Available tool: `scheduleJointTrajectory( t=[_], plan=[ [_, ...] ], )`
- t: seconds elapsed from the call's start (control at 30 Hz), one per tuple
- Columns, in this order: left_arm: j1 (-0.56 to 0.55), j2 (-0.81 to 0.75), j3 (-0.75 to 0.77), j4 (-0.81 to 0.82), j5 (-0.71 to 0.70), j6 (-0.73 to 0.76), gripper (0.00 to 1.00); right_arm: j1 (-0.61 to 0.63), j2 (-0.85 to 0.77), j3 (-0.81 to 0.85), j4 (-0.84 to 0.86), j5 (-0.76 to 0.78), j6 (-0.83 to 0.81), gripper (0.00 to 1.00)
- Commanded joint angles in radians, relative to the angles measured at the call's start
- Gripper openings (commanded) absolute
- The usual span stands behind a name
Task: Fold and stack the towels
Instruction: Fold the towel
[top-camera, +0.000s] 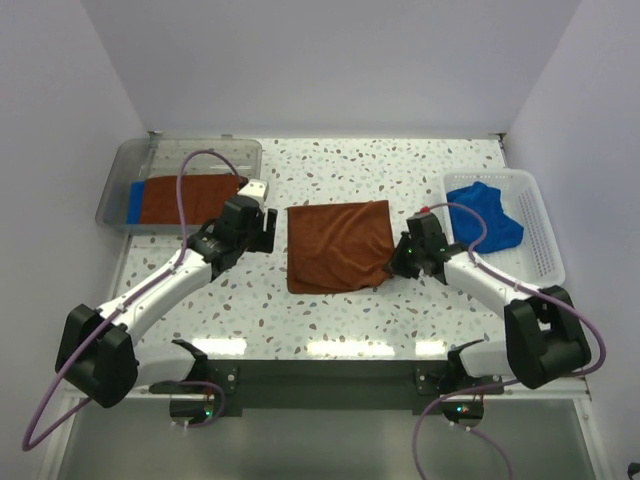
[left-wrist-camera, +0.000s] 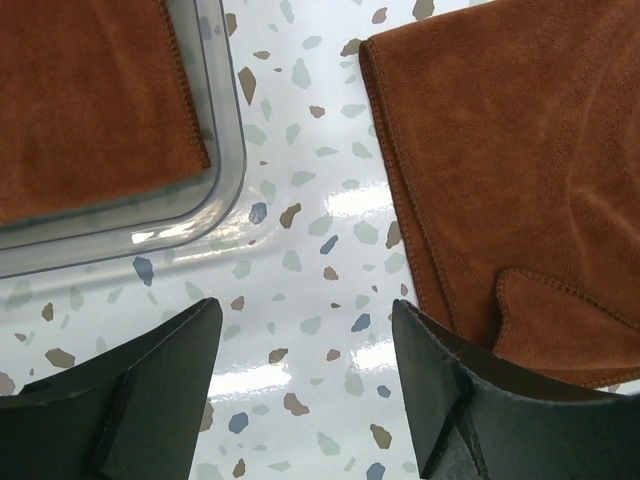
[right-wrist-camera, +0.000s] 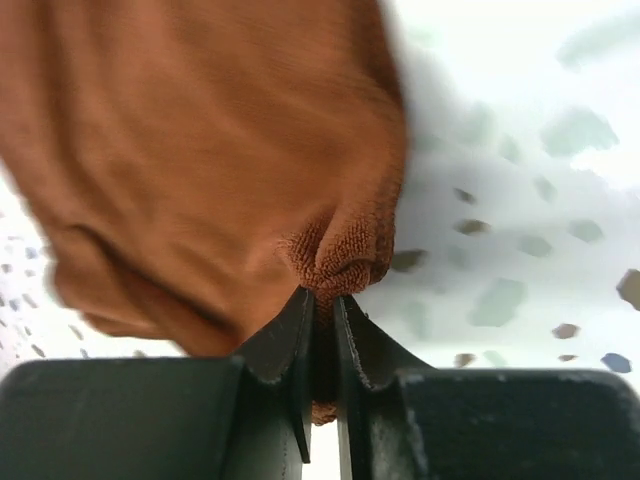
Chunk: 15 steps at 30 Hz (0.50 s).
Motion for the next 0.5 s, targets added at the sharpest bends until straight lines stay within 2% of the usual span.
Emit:
scheduleJointTrajectory(
  t=[0.0,0.07,0.17,0.2,0.3,0.47],
  plan=[
    [0.009,-0.03,0.011,0.047,-0.05,0.033,0.74,0.069,-0.013,0.238,-0.169,0.121,-0.104,0.13],
    [0.009,-0.036,0.007,0.043,-0.06,0.035,0.74,0.116,0.0,0.355,-0.299,0.179,-0.142,0.16],
    [0.009,-0.042,0.004,0.043,-0.063,0.038,0.74,0.161,0.003,0.419,-0.383,0.245,-0.176,0.27],
    [0.009,-0.043,0.004,0.043,-0.06,0.039,0.74,0.167,-0.001,0.418,-0.389,0.247,-0.179,0.32],
    [0.009,-0.043,0.002,0.046,-0.051,0.039,0.74,0.165,-0.05,0.372,-0.41,0.289,-0.181,0.38],
    [0.009,-0.042,-0.003,0.041,-0.007,0.02,0.74,0.159,-0.119,0.28,-0.447,0.352,-0.172,0.42]
  ],
)
